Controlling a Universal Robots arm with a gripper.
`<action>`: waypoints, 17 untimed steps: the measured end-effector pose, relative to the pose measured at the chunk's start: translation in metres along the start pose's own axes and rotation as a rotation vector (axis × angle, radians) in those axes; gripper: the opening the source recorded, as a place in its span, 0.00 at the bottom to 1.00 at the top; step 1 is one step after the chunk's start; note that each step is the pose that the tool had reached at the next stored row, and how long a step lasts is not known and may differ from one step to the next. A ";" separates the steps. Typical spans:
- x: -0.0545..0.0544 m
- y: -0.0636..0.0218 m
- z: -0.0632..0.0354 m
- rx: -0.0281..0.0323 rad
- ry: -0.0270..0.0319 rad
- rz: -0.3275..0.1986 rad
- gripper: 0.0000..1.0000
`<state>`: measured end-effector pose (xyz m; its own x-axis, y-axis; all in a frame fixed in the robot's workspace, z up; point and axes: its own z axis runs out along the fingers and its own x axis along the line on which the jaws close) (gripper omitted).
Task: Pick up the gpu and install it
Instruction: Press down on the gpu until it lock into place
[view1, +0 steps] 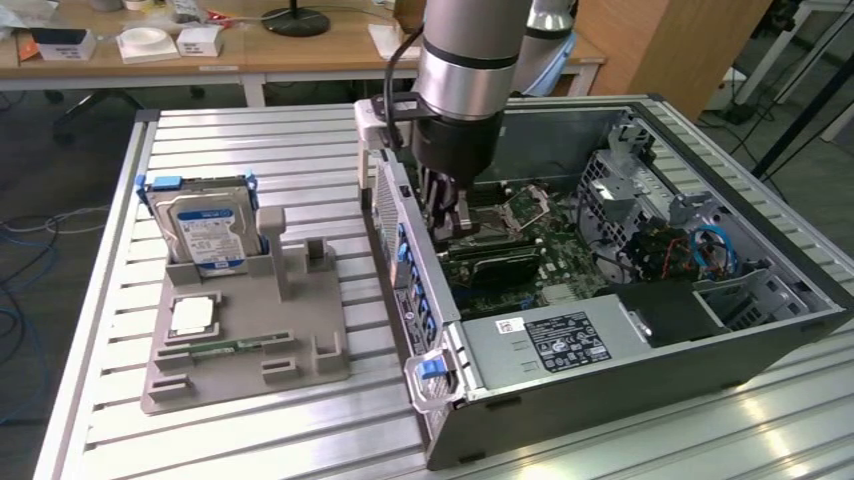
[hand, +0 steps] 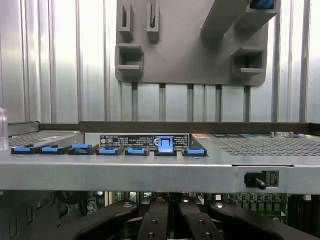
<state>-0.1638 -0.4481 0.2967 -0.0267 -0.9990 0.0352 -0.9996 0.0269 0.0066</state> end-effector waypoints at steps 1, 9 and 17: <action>0.000 -0.0001 -0.0009 -0.0002 0.0001 0.000 0.11; 0.005 0.0046 -0.0101 0.0013 0.0017 0.000 0.11; 0.008 0.0045 -0.0008 0.0022 0.0018 0.000 0.11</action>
<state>-0.1686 -0.4559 0.2978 -0.0268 -0.9990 0.0371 -0.9996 0.0270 0.0045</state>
